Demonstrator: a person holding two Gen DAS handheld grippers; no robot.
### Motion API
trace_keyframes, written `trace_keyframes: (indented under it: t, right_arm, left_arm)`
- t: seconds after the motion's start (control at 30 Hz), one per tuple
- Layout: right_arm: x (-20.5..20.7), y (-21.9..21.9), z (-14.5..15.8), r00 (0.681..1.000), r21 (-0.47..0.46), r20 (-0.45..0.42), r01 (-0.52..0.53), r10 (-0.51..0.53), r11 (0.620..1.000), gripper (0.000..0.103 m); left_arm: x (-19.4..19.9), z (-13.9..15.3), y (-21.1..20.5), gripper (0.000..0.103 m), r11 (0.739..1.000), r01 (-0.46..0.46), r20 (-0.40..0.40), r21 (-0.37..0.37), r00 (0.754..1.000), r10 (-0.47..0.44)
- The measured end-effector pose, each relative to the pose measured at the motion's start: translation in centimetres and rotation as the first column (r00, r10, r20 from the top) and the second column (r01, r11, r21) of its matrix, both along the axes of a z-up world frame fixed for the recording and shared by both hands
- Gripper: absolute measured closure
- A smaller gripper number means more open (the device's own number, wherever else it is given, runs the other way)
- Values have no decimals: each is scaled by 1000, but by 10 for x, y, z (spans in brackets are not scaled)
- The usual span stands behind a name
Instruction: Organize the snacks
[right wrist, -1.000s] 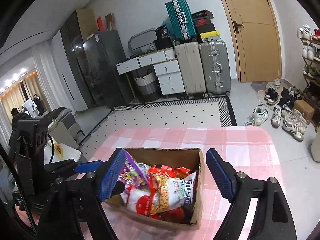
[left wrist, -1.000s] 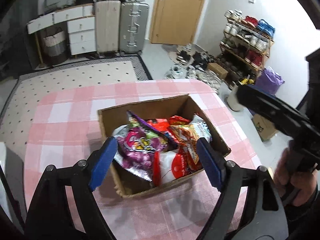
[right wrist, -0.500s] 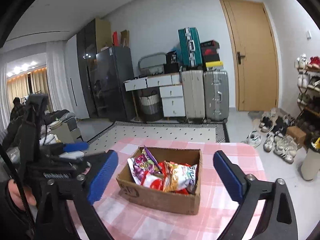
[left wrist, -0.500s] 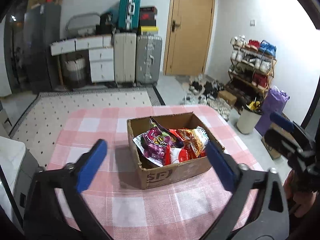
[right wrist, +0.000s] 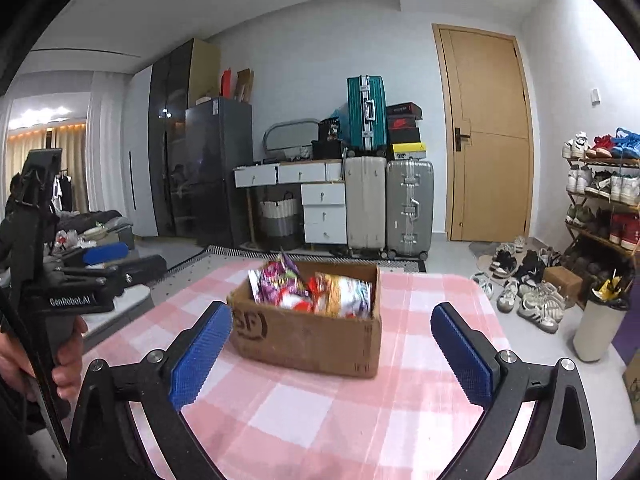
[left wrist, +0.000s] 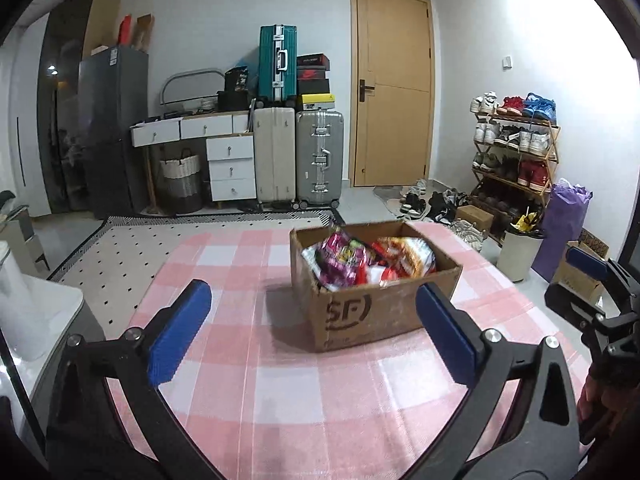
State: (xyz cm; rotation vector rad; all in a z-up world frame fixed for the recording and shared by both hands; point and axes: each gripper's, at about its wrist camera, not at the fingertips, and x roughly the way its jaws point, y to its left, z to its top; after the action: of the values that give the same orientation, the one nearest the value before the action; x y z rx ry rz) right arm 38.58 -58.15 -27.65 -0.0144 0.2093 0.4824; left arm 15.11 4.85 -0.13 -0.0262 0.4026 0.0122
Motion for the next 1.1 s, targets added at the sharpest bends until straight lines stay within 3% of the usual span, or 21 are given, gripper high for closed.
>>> trace_keyframes:
  t: [0.27,0.67,1.1]
  right_arm:
    - [-2,-13,-34,999,16,-20,32,-32,999,1]
    - [18,-18,-59,997,5,-35,64,-64,998,1]
    - [20,-13,-62,996,-17,-27,81,-82,997,1]
  left_arm:
    - [-5,-47,14,1,999,-30,-23,-18,999,30]
    - [15,-96,28,1,992,-129,47,-1,990,129]
    - [18,-103,21,1,994,-104,80,13,991,103]
